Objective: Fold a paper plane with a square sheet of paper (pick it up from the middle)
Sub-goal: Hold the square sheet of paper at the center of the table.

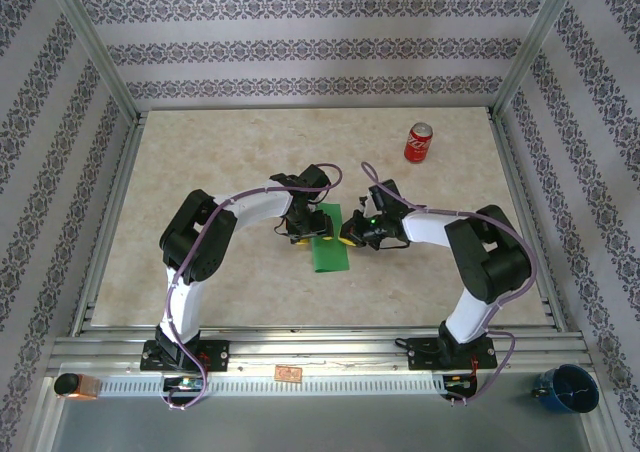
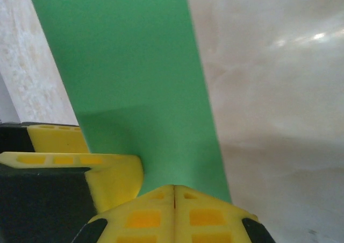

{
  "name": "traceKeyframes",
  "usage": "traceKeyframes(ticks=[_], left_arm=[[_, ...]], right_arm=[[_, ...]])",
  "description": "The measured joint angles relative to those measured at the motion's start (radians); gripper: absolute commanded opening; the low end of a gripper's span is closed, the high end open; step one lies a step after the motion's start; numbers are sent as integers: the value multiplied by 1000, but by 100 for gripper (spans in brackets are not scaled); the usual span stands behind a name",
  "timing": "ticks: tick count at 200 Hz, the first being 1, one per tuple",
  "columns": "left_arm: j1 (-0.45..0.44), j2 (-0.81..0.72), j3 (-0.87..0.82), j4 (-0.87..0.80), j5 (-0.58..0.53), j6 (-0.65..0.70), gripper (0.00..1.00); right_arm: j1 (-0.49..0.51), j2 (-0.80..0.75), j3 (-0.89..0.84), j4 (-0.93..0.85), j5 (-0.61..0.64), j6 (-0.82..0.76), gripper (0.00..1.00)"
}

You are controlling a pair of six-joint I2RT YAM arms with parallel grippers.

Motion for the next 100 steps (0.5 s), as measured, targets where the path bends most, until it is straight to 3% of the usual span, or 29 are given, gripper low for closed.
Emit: traceKeyframes(ticks=[100], left_arm=[[0, 6, 6, -8, -1, 0, 61]], right_arm=[[6, 57, 90, -39, -8, -61, 0]])
